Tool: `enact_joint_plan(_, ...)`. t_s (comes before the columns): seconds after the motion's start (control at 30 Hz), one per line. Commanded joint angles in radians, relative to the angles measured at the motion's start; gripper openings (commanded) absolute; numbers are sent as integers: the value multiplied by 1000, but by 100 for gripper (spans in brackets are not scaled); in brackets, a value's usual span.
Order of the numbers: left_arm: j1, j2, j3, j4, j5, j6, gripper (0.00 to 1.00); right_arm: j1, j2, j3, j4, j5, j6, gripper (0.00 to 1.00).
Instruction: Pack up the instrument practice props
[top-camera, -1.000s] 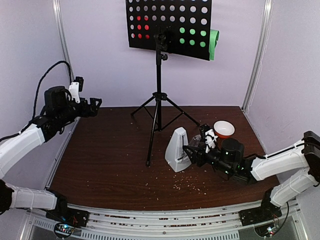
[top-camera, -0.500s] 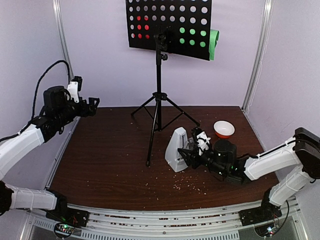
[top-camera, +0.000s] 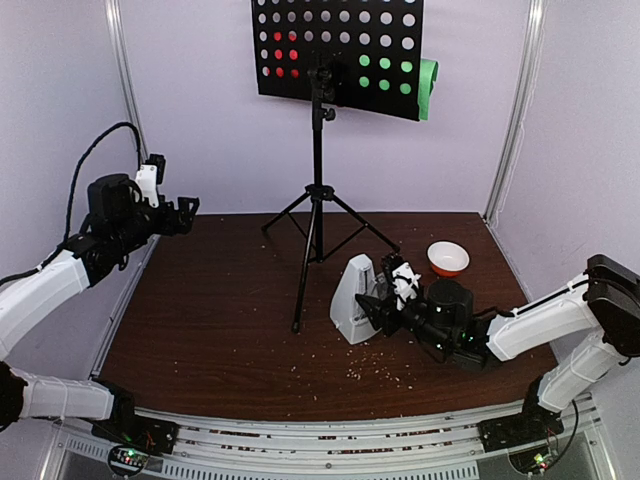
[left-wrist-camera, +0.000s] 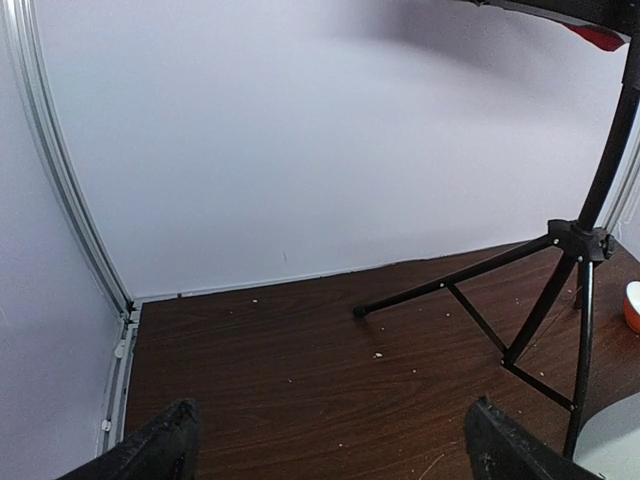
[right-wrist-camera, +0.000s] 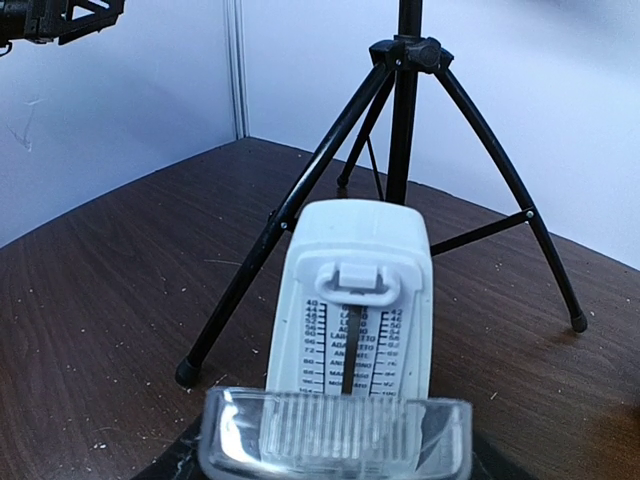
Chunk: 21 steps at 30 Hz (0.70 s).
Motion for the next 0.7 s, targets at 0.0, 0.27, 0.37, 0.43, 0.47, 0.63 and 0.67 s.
enact_joint_plan(0.0, 3, -17, -6, 50, -6, 15, 95, 5, 3, 20, 72, 19, -5, 48)
enact_joint_plan(0.27, 2, -19, -6, 51, -4, 20, 95, 5, 53, 28, 94, 21, -1, 48)
enact_joint_plan(0.37, 2, -19, -6, 52, -4, 20, 95, 5, 62, 23, 89, 23, 1, 48)
enact_joint_plan(0.43, 3, -18, -6, 51, -4, 22, 95, 5, 58, 19, 83, 23, 2, 48)
enact_joint_plan(0.47, 2, -18, -6, 51, -4, 21, 95, 4, 56, 18, 74, 23, 0, 48)
enact_joint_plan(0.63, 2, -17, -6, 51, -3, 22, 95, 4, 35, 22, 38, 40, -23, 48)
enact_joint_plan(0.67, 2, -17, -6, 51, -3, 21, 95, 3, 32, 25, 28, 42, -30, 48)
